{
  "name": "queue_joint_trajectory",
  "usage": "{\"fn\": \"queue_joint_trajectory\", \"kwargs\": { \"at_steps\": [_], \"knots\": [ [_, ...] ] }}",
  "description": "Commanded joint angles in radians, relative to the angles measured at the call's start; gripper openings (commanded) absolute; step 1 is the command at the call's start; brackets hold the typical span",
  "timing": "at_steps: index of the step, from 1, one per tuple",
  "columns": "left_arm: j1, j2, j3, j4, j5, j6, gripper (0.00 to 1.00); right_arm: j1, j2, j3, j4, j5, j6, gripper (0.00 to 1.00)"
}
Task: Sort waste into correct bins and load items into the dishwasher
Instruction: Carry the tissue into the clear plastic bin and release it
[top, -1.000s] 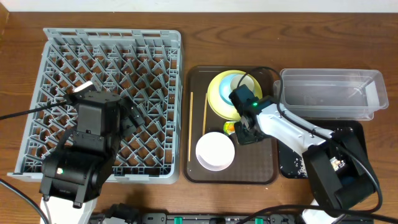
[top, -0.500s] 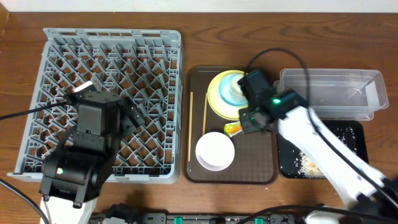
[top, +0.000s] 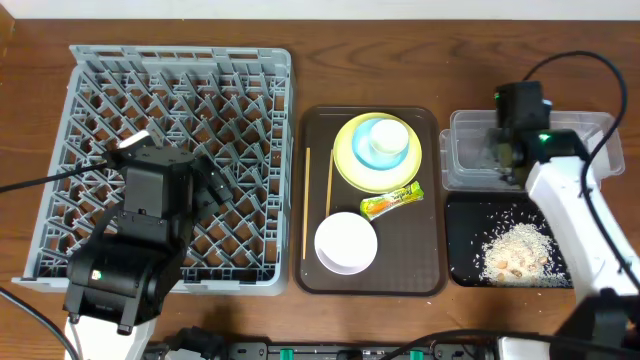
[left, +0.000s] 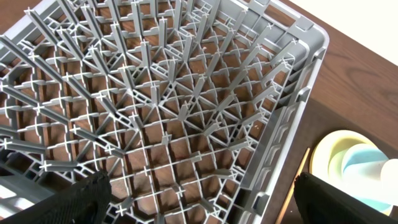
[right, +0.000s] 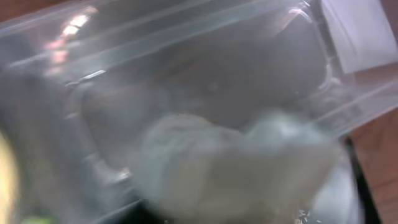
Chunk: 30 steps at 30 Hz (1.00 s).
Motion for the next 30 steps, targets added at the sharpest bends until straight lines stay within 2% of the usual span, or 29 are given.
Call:
{"fn": "queue_joint_trajectory", "kwargs": {
  "at_steps": [1, 3, 4, 8, 11, 19, 22, 25, 30],
  "knots": [
    [0.006, 0.002, 0.014, -0.002, -0.002, 0.003, 0.95, -0.073, 0.044, -0.019, 0.003, -0.012, 0.006, 0.73],
    [0.006, 0.002, 0.014, -0.002, -0.001, 0.003, 0.95, -0.098, 0.045, -0.018, 0.002, -0.013, 0.006, 0.85],
    [0.006, 0.002, 0.014, -0.002, -0.001, 0.003, 0.95, -0.104, 0.040, -0.018, 0.002, -0.014, 0.006, 0.86],
    [0.006, 0.002, 0.014, -0.002, -0.001, 0.003, 0.95, -0.103, 0.006, -0.016, 0.002, -0.099, -0.003, 0.87],
    [0.006, 0.002, 0.014, -0.002, -0.002, 0.003, 0.95, -0.103, -0.040, -0.016, 0.001, -0.233, -0.012, 0.86],
    [0.006, 0.002, 0.014, -0.002, -0.002, 0.003, 0.95, -0.103, -0.190, -0.016, 0.002, -0.723, -0.012, 0.92],
    [0.006, 0.002, 0.014, -0.002, -0.001, 0.003, 0.95, -0.096, -0.222, -0.016, 0.000, -0.918, -0.012, 0.91],
    [0.006, 0.002, 0.014, -0.002, -0.001, 0.003, 0.95, -0.066, -0.227, -0.017, -0.008, -1.002, 0.005, 0.87],
    [0.006, 0.002, 0.014, -0.002, -0.001, 0.003, 0.95, 0.091, -0.225, -0.034, -0.032, -0.864, 0.108, 0.73]
  ]
}}
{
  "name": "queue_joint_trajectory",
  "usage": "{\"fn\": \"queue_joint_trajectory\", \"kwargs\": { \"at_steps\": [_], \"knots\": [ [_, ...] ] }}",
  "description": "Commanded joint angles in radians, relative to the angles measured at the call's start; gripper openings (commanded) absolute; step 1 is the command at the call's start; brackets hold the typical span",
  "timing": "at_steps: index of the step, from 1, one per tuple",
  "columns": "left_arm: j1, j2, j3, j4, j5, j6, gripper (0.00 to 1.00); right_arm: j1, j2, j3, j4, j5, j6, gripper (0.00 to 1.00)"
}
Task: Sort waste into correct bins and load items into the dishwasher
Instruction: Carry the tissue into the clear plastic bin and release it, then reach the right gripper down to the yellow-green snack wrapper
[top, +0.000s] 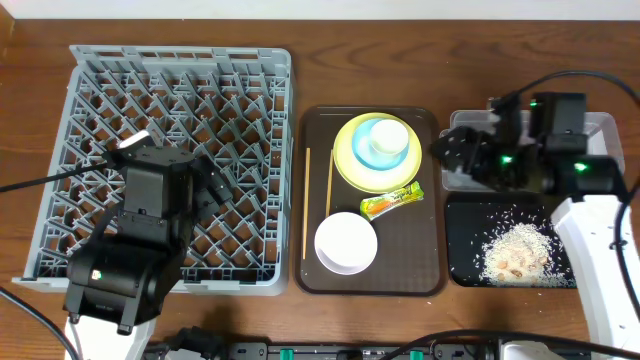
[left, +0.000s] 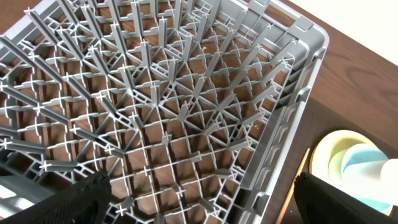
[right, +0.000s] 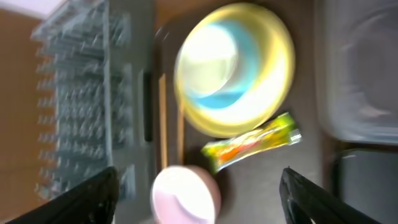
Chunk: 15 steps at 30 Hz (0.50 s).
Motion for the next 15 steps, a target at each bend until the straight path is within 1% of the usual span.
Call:
{"fn": "queue_joint_trajectory", "kwargs": {
  "at_steps": [1, 2, 4, 6, 9, 10, 12, 15],
  "knots": [
    [0.006, 0.002, 0.014, -0.002, -0.001, 0.003, 0.95, 0.126, -0.003, -0.024, 0.001, 0.081, 0.116, 0.71],
    [0.006, 0.002, 0.014, -0.002, -0.001, 0.003, 0.95, 0.160, -0.003, -0.032, 0.003, 0.135, 0.156, 0.69],
    [0.006, 0.002, 0.014, -0.002, -0.001, 0.003, 0.95, 0.241, -0.003, -0.055, 0.010, 0.258, 0.247, 0.61],
    [0.006, 0.002, 0.014, -0.002, -0.002, 0.003, 0.95, 0.325, -0.003, -0.086, 0.023, 0.392, 0.345, 0.50],
    [0.006, 0.002, 0.014, -0.002, -0.001, 0.003, 0.95, 0.446, -0.002, -0.147, 0.067, 0.575, 0.481, 0.40],
    [0.006, 0.002, 0.014, -0.002, -0.002, 0.003, 0.95, 0.507, 0.002, -0.185, 0.095, 0.669, 0.562, 0.33],
    [0.006, 0.002, 0.014, -0.002, -0.001, 0.003, 0.95, 0.557, 0.006, -0.225, 0.124, 0.747, 0.652, 0.29],
    [0.006, 0.002, 0.014, -0.002, -0.001, 0.003, 0.95, 0.600, 0.013, -0.285, 0.176, 0.806, 0.761, 0.31]
  ]
}}
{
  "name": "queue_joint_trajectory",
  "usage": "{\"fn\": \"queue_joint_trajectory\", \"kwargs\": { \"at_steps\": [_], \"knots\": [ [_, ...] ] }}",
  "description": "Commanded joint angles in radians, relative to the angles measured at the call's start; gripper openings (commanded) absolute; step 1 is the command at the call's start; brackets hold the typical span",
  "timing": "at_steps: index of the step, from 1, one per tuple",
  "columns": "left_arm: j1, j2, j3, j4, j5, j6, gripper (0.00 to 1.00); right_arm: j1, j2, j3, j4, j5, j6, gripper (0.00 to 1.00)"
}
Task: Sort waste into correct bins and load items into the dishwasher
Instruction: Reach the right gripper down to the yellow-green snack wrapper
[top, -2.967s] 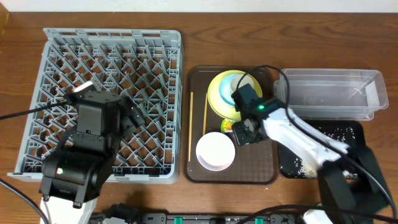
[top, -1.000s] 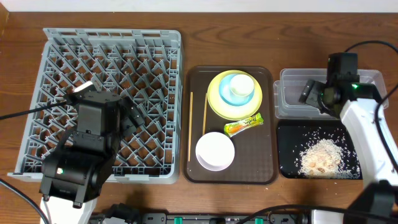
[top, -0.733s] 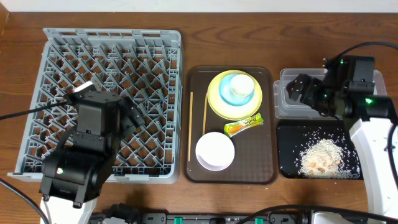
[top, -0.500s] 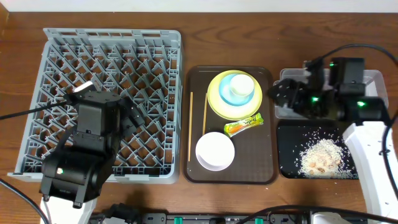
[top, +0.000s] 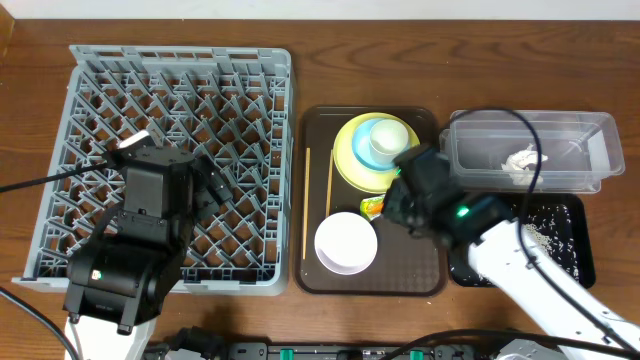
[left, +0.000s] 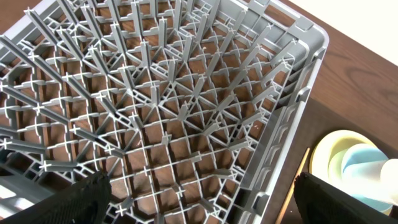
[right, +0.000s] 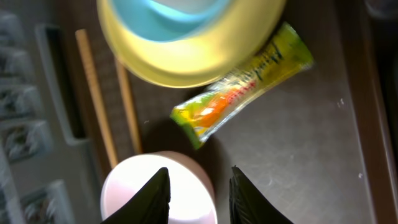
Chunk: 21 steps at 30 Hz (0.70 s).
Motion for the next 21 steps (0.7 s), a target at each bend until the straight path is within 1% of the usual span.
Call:
{"fn": "queue_joint_trajectory", "kwargs": {
  "at_steps": [1, 3, 9, 12, 21],
  "knots": [
    [0.006, 0.002, 0.014, -0.002, -0.002, 0.003, 0.95, 0.055, 0.012, -0.075, 0.055, 0.201, 0.235, 0.31],
    [0.006, 0.002, 0.014, -0.002, -0.002, 0.003, 0.95, 0.062, 0.019, -0.111, 0.111, 0.203, 0.256, 0.34],
    [0.006, 0.002, 0.014, -0.002, -0.002, 0.003, 0.95, 0.065, 0.076, -0.195, 0.264, 0.203, 0.256, 0.35],
    [0.006, 0.002, 0.014, -0.002, -0.002, 0.003, 0.95, 0.065, 0.130, -0.201, 0.293, 0.203, 0.256, 0.33],
    [0.006, 0.002, 0.014, -0.002, -0.002, 0.003, 0.95, 0.065, 0.256, -0.201, 0.332, 0.203, 0.256, 0.33]
  ]
}}
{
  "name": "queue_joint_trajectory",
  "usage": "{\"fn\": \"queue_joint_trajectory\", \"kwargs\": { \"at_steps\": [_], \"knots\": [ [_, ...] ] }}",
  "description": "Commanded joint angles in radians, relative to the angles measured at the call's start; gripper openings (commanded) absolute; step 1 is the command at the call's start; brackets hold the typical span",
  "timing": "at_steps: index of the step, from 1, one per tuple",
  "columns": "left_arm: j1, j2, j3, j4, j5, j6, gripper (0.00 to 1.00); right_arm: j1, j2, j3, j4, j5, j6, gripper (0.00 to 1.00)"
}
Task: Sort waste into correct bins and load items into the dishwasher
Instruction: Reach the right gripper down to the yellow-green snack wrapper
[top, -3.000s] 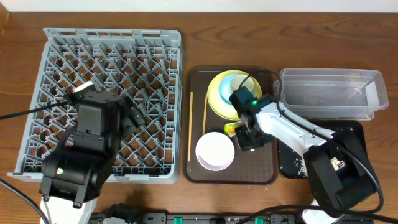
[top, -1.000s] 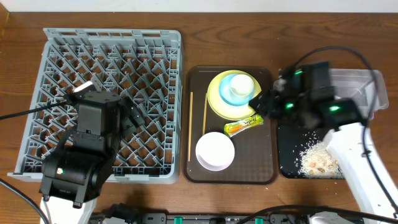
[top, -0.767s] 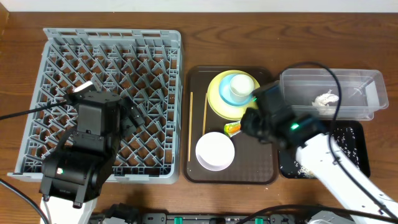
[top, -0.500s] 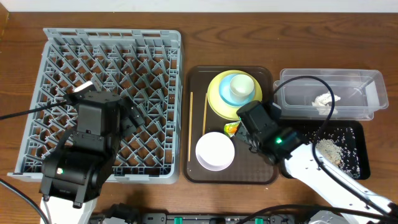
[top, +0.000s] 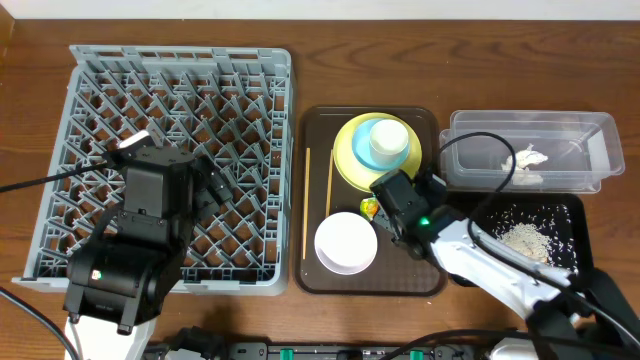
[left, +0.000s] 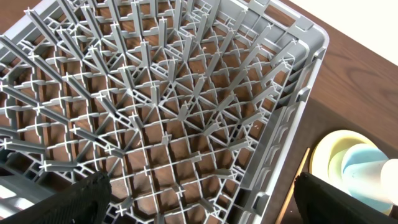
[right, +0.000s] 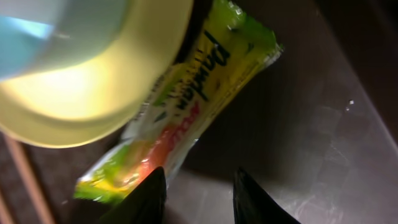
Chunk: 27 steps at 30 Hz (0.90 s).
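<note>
A green-and-yellow snack wrapper (right: 186, 106) lies on the brown tray (top: 420, 270), partly tucked under the rim of the yellow plate (right: 81, 87). My right gripper (right: 199, 171) is open and close over the wrapper's lower end, its left finger at the wrapper's edge. A blue cup (top: 388, 140) stands on the plate. A white bowl (top: 346, 242) and chopsticks (top: 329, 195) also sit on the tray. The left gripper (left: 200, 180) hangs open over the grey dish rack (top: 180, 60).
A clear bin (top: 590, 135) at the back right holds a crumpled tissue (top: 525, 158). In front of it a black bin (top: 570, 215) holds spilled rice (top: 520, 240). The right arm's cable loops over both bins.
My right gripper has come down closer to the wrapper, which now fills the right wrist view; the white bowl has left that view. The left arm has not moved.
The right gripper was down in the clear bin beside a crumpled tissue. Then it stood open, off the bin and facing the tray. The tissue stayed in the bin, and the gripper was over the tray by the wrapper, now closer.
</note>
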Motion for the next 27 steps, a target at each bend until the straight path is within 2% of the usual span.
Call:
{"fn": "queue_joint_trajectory", "kwargs": {
  "at_steps": [1, 12, 17, 20, 22, 27],
  "knots": [
    [0.006, 0.002, 0.014, -0.002, -0.001, 0.003, 0.95, 0.016, 0.053, -0.006, 0.005, 0.028, 0.017, 0.33],
    [0.006, 0.007, 0.014, -0.002, -0.001, 0.003, 0.95, 0.016, 0.064, -0.006, 0.008, 0.015, 0.016, 0.27],
    [0.006, 0.008, 0.014, -0.002, -0.001, 0.003, 0.95, 0.016, 0.002, -0.006, 0.006, 0.010, 0.012, 0.27],
    [0.006, 0.008, 0.014, -0.002, -0.001, 0.003, 0.95, 0.016, -0.071, -0.006, 0.005, 0.022, 0.012, 0.29],
    [0.006, 0.010, 0.014, -0.002, -0.001, 0.003, 0.95, 0.016, -0.098, -0.006, 0.005, 0.028, 0.012, 0.33],
    [0.006, 0.010, 0.014, -0.002, -0.001, 0.003, 0.95, 0.016, -0.082, -0.007, 0.007, 0.022, 0.018, 0.36]
  ]
}}
